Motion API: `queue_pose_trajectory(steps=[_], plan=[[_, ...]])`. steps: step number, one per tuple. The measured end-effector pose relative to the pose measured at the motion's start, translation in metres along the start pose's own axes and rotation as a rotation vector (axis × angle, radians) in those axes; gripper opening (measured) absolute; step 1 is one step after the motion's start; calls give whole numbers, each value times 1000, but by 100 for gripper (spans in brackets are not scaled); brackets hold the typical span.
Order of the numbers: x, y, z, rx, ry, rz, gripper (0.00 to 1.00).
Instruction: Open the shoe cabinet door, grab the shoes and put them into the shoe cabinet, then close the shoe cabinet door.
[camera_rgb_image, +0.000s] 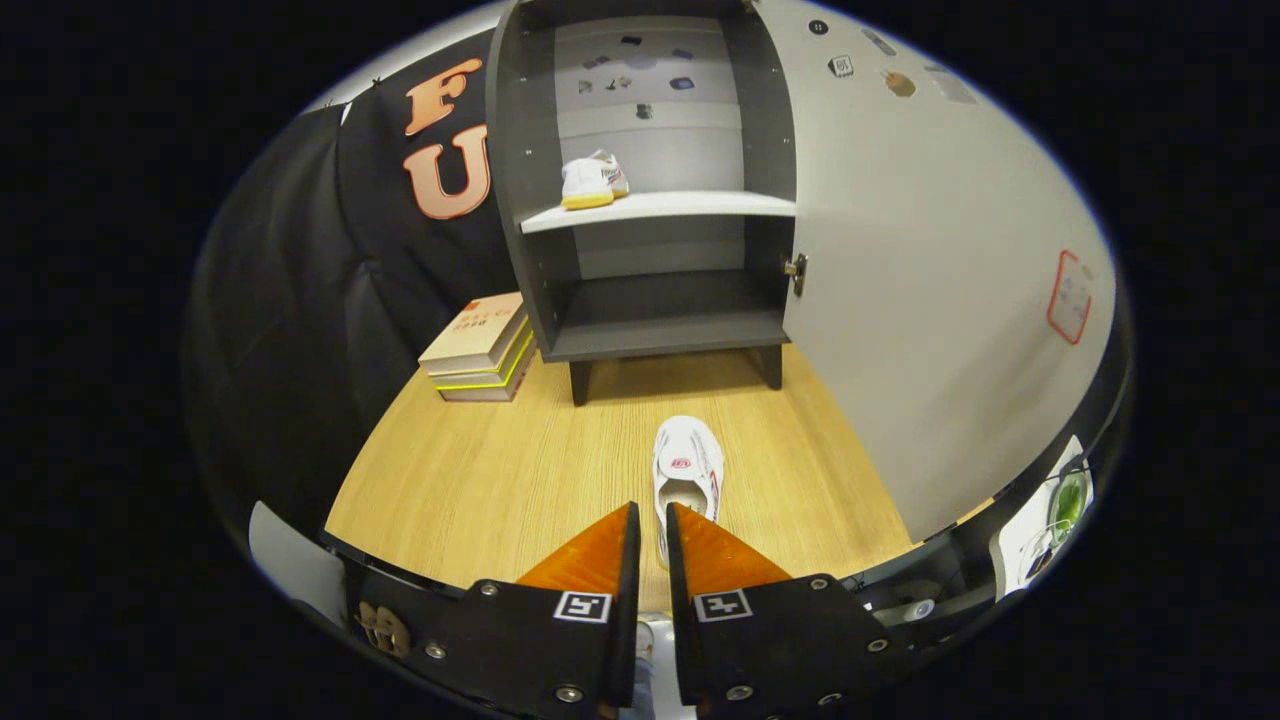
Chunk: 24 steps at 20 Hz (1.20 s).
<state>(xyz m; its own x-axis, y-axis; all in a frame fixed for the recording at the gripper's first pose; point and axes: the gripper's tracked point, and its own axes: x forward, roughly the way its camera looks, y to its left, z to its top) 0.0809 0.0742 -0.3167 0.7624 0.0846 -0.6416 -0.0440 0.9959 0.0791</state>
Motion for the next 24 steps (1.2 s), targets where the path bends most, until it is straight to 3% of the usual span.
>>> queue_pose_trajectory(steps=[14, 22, 24], plan=[[137, -3, -56, -1, 255, 26, 20], [180, -9, -61, 22, 266, 4, 21], [187, -7, -63, -13, 264, 10, 13]])
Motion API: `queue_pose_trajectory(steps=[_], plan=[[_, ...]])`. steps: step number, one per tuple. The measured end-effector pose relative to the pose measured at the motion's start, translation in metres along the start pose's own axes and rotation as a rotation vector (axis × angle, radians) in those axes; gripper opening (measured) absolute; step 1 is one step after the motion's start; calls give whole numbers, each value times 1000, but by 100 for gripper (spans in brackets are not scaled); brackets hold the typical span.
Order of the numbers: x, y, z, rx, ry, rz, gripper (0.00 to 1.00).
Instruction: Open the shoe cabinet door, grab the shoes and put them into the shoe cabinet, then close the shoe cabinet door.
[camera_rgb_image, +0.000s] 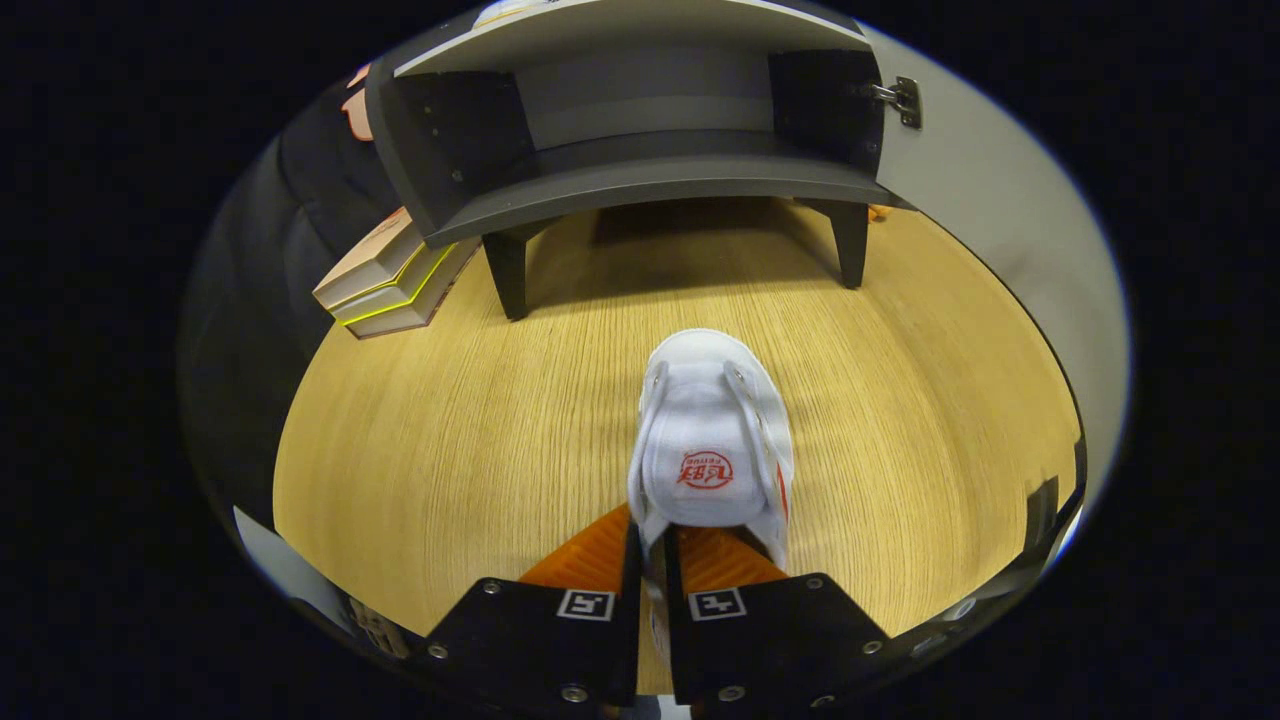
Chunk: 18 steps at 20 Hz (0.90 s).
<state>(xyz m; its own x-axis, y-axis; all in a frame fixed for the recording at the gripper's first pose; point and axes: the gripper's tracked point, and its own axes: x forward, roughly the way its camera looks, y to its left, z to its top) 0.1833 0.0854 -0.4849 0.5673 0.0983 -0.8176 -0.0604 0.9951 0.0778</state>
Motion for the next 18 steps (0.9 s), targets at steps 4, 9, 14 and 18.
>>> queue_pose_trajectory(steps=[4, 9, 14, 18], plan=[[-2, -3, 2, -10, -1, -7, 0], [-39, -7, 25, -9, -63, 11, 0], [-90, -9, 56, -19, -145, -9, 0], [-137, -3, 98, -11, -241, 15, 0]])
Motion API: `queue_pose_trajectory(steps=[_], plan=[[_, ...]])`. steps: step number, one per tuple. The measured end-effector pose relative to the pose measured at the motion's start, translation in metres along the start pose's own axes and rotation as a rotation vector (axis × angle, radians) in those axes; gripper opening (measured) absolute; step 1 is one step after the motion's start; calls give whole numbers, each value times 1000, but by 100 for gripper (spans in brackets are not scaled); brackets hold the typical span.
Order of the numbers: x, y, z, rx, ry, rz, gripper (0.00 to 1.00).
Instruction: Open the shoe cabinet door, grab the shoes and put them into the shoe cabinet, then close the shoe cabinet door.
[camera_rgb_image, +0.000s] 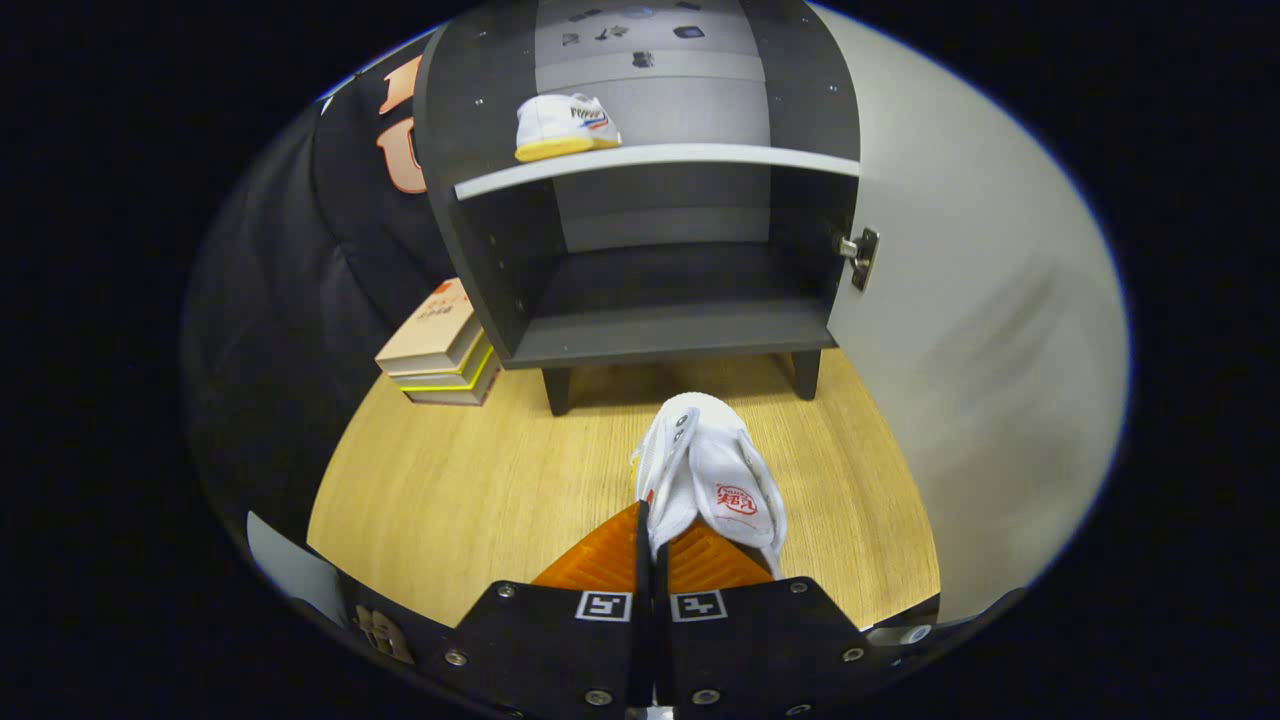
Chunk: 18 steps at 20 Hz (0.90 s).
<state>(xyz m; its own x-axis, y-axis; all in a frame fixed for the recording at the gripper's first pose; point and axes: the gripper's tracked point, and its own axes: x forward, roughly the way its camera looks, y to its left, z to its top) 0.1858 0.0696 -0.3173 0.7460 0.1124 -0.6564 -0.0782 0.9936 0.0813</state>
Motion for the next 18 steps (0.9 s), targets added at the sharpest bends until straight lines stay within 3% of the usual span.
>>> queue_pose_trajectory(steps=[9, 18], plan=[[-53, 6, 167, -77, -273, 10, 0], [-10, 3, 279, -119, -370, 9, 0]])
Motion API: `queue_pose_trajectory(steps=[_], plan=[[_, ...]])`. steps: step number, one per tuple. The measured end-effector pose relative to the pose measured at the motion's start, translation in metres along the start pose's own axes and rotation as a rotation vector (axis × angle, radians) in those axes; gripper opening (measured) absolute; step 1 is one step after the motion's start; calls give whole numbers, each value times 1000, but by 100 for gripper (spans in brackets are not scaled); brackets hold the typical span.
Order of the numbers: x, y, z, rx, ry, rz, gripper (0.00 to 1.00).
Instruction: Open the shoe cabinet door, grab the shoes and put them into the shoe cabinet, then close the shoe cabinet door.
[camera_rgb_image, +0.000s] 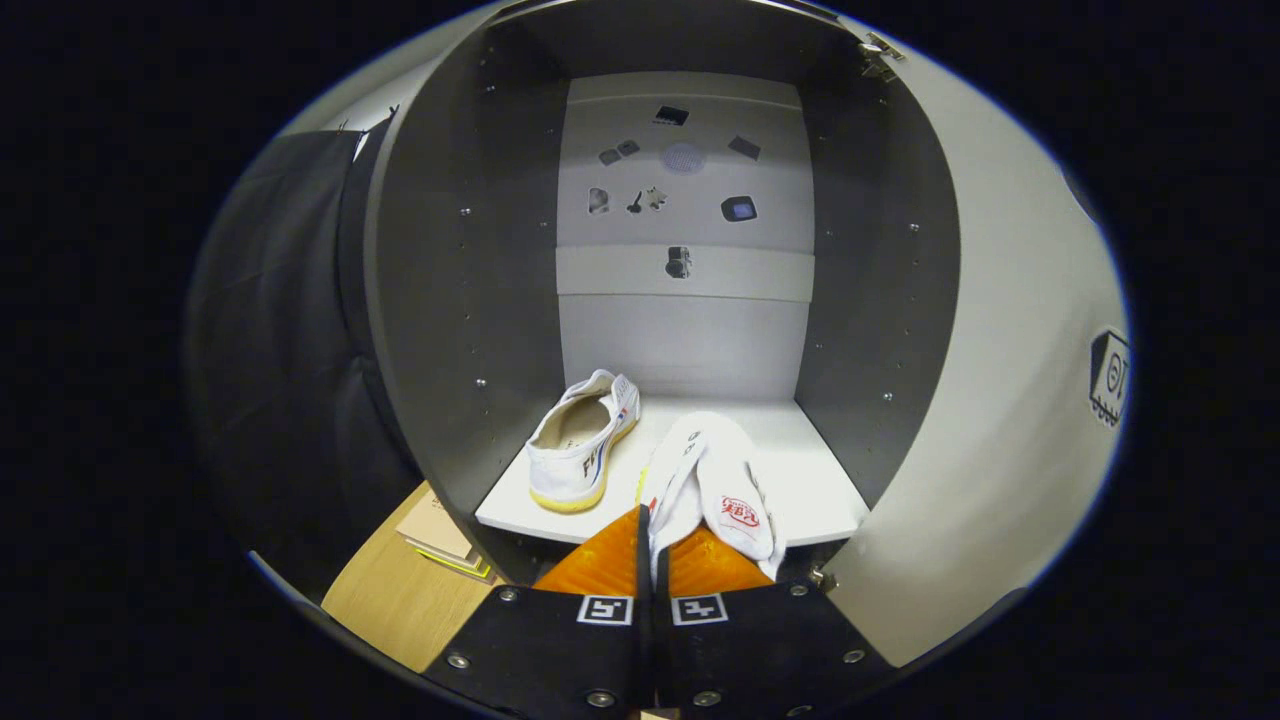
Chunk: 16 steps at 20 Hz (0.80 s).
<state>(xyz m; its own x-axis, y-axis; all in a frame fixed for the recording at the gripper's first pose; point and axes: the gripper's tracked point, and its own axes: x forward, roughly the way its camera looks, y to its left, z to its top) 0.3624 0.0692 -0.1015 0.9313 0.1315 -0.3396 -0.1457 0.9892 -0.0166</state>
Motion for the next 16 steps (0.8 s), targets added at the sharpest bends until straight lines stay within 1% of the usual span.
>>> queue_pose_trajectory(steps=[7, 11, 16], plan=[[76, -14, 26, -27, 5, -3, 0], [116, -24, 24, -47, 31, -14, 0], [146, -25, 13, -44, 63, -11, 0]])
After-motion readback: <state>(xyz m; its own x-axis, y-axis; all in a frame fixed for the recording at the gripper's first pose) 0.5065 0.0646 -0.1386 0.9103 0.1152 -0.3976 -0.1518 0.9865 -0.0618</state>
